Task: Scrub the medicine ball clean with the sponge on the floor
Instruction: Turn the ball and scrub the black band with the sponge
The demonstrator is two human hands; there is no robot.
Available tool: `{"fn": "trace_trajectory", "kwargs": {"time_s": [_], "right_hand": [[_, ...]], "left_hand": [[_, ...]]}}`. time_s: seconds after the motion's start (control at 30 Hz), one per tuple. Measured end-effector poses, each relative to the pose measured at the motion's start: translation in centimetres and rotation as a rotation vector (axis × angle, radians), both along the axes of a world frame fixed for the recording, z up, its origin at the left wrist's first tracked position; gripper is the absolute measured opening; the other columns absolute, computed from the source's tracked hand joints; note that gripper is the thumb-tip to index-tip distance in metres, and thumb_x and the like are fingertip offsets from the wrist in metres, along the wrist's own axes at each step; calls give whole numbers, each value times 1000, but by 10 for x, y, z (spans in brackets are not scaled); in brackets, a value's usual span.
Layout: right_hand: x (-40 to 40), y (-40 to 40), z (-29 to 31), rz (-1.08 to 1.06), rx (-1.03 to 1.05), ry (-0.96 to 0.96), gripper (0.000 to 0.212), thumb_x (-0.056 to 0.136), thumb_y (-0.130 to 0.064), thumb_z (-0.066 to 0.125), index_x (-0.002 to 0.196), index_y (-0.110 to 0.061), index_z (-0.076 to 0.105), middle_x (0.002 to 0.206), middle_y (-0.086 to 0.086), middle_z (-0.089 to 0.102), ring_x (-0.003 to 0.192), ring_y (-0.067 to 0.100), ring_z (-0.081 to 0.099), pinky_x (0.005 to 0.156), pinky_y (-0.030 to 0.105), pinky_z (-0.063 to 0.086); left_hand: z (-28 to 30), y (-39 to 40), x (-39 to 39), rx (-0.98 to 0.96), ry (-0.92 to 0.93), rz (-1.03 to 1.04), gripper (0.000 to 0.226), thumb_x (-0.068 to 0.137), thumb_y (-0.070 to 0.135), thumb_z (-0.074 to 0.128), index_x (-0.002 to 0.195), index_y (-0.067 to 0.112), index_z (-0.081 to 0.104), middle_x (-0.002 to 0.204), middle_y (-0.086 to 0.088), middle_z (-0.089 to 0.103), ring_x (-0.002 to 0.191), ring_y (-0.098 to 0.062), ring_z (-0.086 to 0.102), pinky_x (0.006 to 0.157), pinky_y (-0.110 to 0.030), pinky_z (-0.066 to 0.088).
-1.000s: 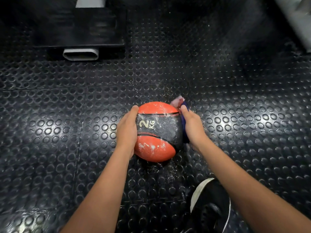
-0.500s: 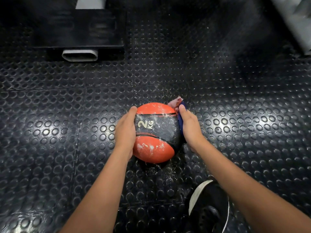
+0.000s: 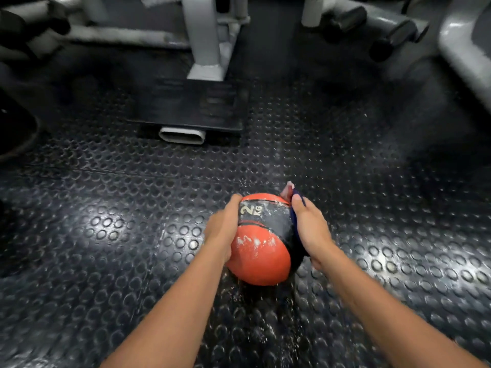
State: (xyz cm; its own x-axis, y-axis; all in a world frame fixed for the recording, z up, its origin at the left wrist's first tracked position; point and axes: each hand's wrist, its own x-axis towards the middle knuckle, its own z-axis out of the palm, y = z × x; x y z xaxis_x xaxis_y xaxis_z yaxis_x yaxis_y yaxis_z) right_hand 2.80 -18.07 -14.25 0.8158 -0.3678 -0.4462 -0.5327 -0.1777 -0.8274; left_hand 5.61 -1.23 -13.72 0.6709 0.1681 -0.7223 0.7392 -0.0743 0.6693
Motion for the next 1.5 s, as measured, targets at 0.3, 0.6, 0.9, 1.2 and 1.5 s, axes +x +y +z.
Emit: {"fn": "trace_trajectory", "kwargs": {"time_s": [0.3, 0.6, 0.9, 1.2, 1.5], "right_hand": [[20, 13, 8, 4, 36, -121, 43, 109, -51, 34, 133, -33, 64, 133, -7, 65, 128, 21, 58, 111, 40, 42], [8, 11, -3, -60, 91, -95, 49, 108, -57, 30, 141, -35, 58, 139, -7, 61, 131, 19, 55, 117, 47, 41], [24, 17, -1, 76, -32, -233, 36, 108, -52, 40, 109, -30, 69, 115, -8, 71, 113, 16, 65, 101, 38, 49], [33, 16, 8, -24, 8, -89, 53, 99, -61, 39, 120, -28, 74, 123, -3, 72, 116, 21, 64, 106, 41, 47], [34, 4, -12, -45, 94, 38, 47, 108, -48, 35, 106, -22, 73, 120, 7, 72, 117, 28, 65, 110, 45, 47]], "left_hand": [[9, 8, 26, 77, -143, 34, 82, 61, 89, 50, 113, 30, 73, 120, -5, 72, 112, -34, 67, 101, -58, 53], [-3, 0, 32, 62, -143, 21, 70, 62, 87, 52, 102, 33, 73, 111, 1, 77, 105, -28, 71, 99, -54, 53], [-37, 13, 47, 28, -136, 52, 78, 57, 88, 63, 107, 30, 78, 116, -2, 77, 109, -32, 72, 101, -56, 54], [-16, 8, 40, 42, -180, 19, 74, 62, 86, 58, 107, 30, 76, 112, 0, 77, 107, -29, 71, 102, -55, 53], [-24, 17, 35, -35, -202, 13, 61, 72, 80, 60, 95, 26, 76, 106, -5, 80, 101, -32, 76, 97, -57, 57]]}}
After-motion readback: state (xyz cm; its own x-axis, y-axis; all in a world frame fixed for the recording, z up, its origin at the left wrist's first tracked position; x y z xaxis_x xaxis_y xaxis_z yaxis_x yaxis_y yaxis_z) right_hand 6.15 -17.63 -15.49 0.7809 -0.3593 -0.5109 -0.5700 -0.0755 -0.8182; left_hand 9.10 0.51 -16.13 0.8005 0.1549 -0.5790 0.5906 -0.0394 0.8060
